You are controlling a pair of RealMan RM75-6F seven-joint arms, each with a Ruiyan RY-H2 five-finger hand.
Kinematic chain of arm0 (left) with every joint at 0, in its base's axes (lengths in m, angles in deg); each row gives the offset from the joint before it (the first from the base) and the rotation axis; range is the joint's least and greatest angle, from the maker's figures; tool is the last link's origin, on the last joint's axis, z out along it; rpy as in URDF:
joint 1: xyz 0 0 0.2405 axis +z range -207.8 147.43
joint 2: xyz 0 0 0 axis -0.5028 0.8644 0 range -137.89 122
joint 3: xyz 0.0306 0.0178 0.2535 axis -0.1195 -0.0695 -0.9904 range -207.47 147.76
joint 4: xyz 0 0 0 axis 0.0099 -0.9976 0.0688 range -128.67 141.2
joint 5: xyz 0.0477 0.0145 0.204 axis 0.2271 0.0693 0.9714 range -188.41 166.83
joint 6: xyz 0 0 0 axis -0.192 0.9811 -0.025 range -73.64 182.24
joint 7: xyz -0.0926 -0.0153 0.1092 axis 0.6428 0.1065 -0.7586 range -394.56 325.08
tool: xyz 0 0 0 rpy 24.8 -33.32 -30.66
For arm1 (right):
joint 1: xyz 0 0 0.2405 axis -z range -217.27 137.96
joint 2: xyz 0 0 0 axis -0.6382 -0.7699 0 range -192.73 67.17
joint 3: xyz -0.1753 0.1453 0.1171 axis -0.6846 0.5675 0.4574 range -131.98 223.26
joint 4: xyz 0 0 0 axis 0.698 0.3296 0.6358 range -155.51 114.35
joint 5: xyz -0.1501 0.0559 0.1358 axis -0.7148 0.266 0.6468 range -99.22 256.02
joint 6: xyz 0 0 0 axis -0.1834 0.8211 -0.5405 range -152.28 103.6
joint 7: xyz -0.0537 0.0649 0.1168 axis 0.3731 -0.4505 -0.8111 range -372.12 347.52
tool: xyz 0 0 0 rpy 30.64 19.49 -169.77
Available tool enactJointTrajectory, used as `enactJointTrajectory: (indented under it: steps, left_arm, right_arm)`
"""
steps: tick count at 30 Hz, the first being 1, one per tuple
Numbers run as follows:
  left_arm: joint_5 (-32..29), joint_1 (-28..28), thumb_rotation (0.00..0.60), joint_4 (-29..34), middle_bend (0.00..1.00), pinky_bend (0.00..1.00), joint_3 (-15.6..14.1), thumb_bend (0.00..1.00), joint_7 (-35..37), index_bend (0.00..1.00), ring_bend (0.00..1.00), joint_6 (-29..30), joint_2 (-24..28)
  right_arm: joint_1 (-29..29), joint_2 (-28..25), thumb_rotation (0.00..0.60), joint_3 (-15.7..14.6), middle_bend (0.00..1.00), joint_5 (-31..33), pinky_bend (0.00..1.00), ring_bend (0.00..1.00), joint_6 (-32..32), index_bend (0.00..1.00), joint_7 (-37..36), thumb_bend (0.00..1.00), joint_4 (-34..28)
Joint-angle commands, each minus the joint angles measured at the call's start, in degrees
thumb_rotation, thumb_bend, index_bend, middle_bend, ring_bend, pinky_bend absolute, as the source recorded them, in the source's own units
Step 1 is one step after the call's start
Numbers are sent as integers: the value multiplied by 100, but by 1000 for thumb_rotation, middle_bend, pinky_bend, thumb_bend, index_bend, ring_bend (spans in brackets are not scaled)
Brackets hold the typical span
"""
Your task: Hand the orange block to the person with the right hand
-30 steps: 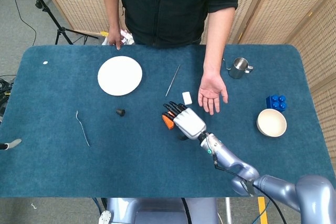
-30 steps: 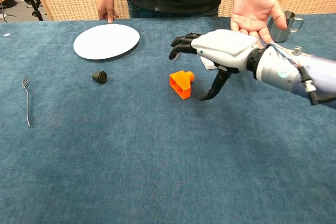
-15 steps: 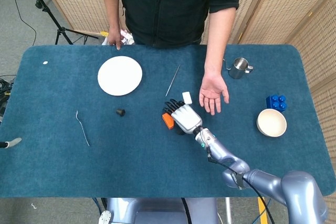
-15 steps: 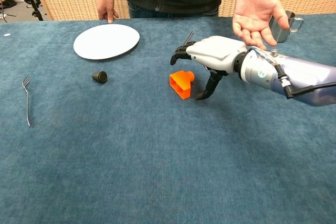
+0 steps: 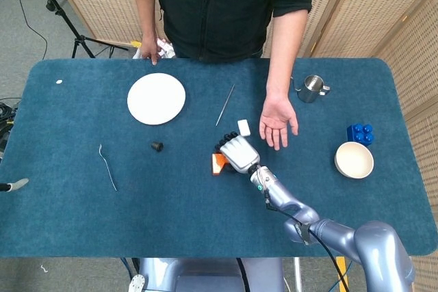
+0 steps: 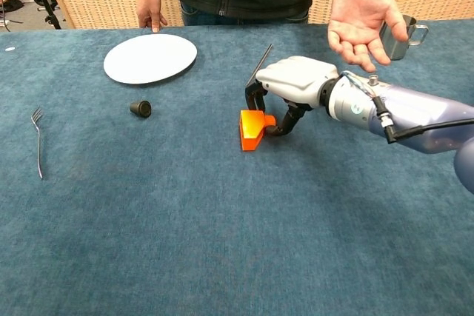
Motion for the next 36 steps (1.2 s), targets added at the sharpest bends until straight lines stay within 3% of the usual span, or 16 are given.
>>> enactJointTrajectory:
  steps: [1, 5, 12, 22, 29, 36]
  left_arm:
    - [-14, -1, 600, 2, 0, 0, 4, 0, 7, 0, 0, -1, 3]
    - [-9, 0, 600, 5, 0, 0, 0, 0, 0, 0, 0, 7, 1]
    - [30, -3, 600, 38, 0, 0, -18, 0, -45, 0, 0, 21, 7]
    - [109, 30, 600, 72, 0, 0, -51, 0, -34, 0, 0, 103, 31]
    - [194, 82, 600, 131, 0, 0, -82, 0, -58, 0, 0, 231, 48]
    - [212, 93, 600, 171, 0, 0, -100, 0, -98, 0, 0, 255, 58]
  right_arm:
    - [14, -13, 600, -45, 434, -40, 258, 288, -94, 450, -52, 454, -40]
    - [88, -176, 600, -98, 440, -127, 258, 291, -303, 463, -195, 515, -319]
    - [260, -641, 600, -135, 454, -261, 260, 301, -690, 477, -466, 519, -1028]
    - [805, -1954, 600, -15, 454, -591, 261, 307, -1912, 488, -234, 521, -2190]
    - [1137, -2332, 600, 52, 445, -576, 261, 315, -2493, 488, 131, 520, -1999]
    - [1293, -2103, 600, -33, 419, -639, 261, 322, -2829, 488, 452, 519, -1389]
